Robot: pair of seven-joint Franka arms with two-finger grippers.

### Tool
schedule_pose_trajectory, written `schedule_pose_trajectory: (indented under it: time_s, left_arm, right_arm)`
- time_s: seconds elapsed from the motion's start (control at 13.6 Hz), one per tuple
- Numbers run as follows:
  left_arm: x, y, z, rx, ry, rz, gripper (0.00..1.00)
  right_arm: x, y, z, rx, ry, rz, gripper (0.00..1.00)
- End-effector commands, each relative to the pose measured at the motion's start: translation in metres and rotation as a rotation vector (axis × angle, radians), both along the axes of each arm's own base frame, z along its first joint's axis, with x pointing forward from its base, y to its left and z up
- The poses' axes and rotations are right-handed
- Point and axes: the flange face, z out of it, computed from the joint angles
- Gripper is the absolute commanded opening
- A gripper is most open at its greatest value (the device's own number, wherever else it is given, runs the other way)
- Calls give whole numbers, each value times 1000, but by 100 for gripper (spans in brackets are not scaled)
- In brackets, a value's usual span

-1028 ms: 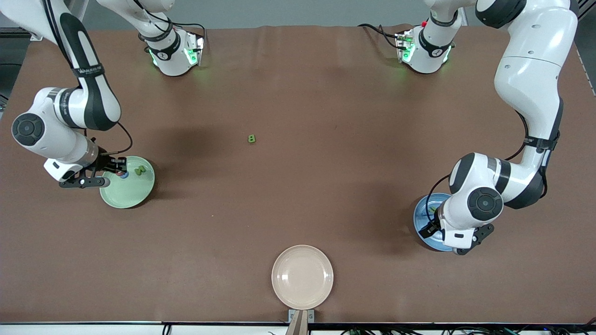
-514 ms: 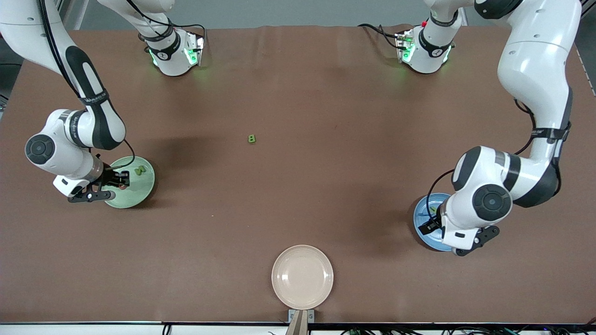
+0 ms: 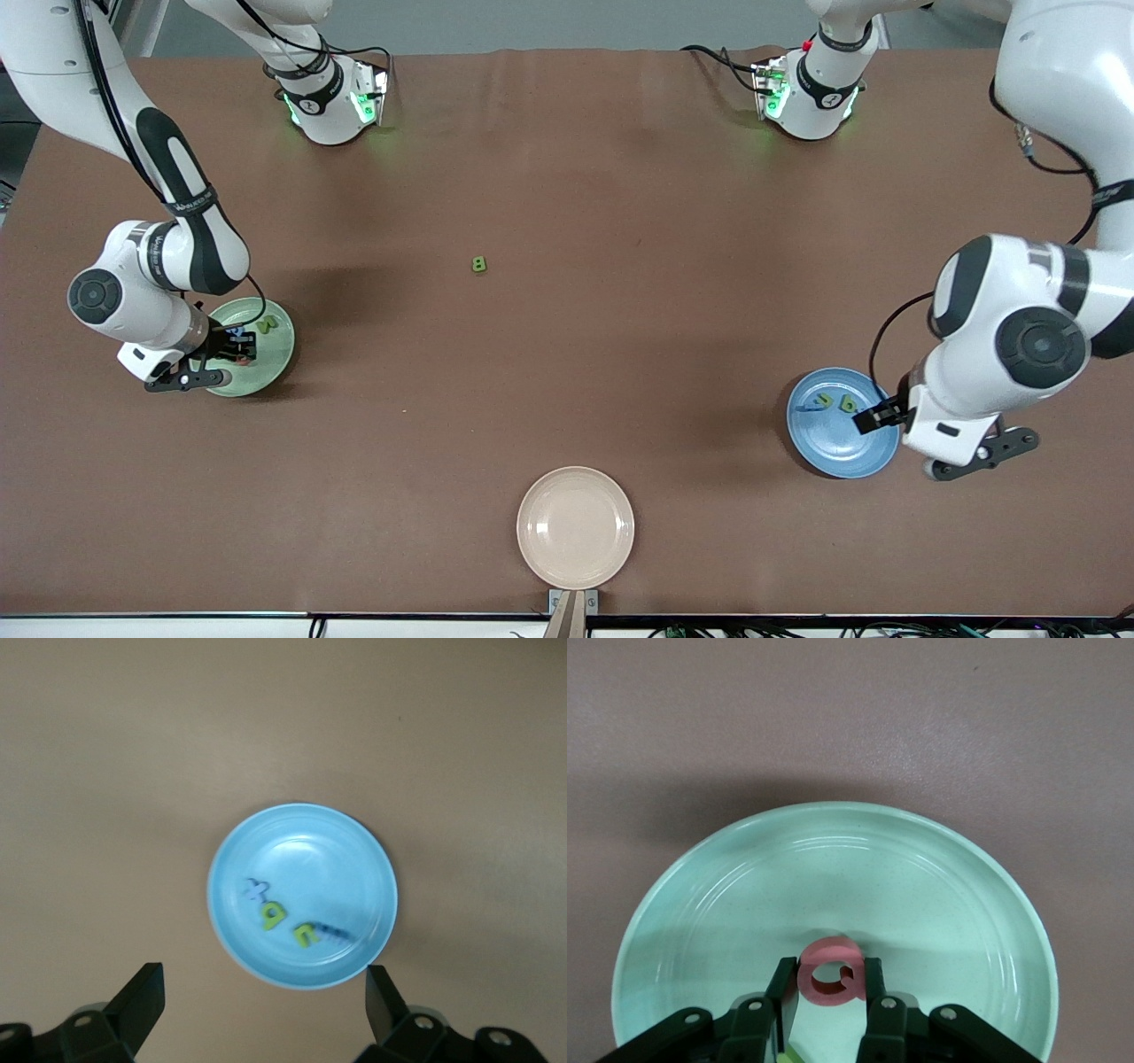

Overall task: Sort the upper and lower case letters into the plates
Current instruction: 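Release the Q in the green plate while the left gripper withdraws, then grasp the green B with the right gripper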

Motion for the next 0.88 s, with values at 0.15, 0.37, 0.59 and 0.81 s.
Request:
schedule_pose_trajectory:
  time_s: [0.15, 0.37, 0.59, 0.81]
  left_arm:
    - [-46, 39, 107, -17, 38, -203, 100]
    - [-65, 43, 137, 2, 58, -207, 100]
    - [-87, 43, 170, -19, 30, -214, 100]
    - [-117, 65, 178, -124, 51, -210, 100]
  right_arm:
    - [1, 1, -4, 3, 8, 11, 65]
    - [-1, 7, 27, 3, 45, 11, 99]
    - [-5, 50, 71, 1, 88, -12, 100]
    - [-25, 148, 104, -52, 140, -103, 100]
